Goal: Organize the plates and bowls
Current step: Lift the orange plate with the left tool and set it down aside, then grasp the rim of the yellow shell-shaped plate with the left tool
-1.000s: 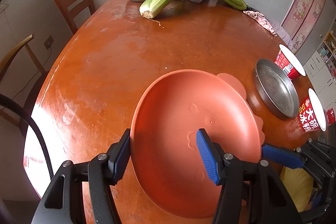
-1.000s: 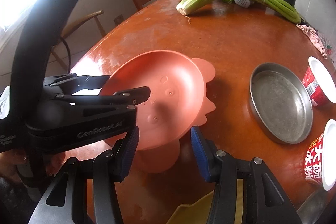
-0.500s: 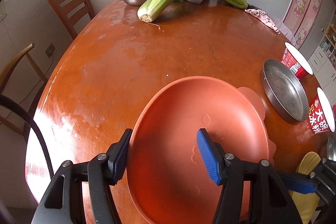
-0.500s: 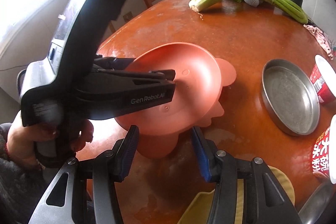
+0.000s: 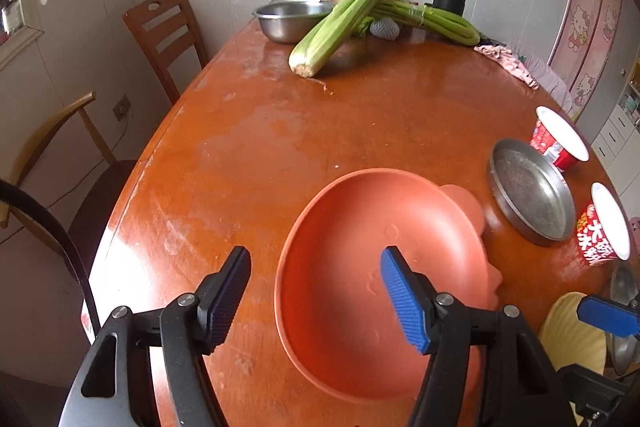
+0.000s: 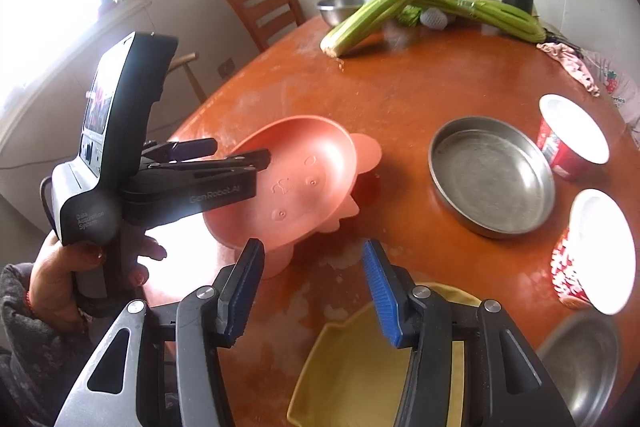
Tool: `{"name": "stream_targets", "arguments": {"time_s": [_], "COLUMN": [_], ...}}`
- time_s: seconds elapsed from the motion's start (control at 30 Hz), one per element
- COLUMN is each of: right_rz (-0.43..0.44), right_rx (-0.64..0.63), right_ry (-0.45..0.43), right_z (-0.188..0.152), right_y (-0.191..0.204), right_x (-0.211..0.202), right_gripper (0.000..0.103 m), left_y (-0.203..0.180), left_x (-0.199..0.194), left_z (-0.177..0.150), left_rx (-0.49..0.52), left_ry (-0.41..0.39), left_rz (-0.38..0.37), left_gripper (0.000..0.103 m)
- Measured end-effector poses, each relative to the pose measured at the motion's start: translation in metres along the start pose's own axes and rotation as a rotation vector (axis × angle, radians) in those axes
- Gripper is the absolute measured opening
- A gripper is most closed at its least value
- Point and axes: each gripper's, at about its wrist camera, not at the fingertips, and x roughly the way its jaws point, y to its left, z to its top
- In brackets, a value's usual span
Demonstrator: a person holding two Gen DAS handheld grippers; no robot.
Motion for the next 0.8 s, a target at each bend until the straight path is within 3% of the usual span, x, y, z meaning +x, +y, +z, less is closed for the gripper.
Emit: {"name": "stream_targets", "arguments": {"time_s": [0.37, 0.8], "right_rz": [0.0, -0.029], "right_rx": [0.015, 0.062], "right_ry": [-0.08, -0.136], "right_z": [-0.025, -0.077], "right_y": [-0.004, -0.027], "right_x": [-0.053, -0.099], "right_gripper": [0.054, 0.055], "left_y": [-0.037, -0.081], "left_x": [-0.059, -0.083], "left_z": [-0.028, -0.062], "left_rx": [0.047, 0.102], "left_ry": [-0.064, -0.07], "left_rz": [-0.062, -0.11], "left_gripper": [0.07, 0.07]}}
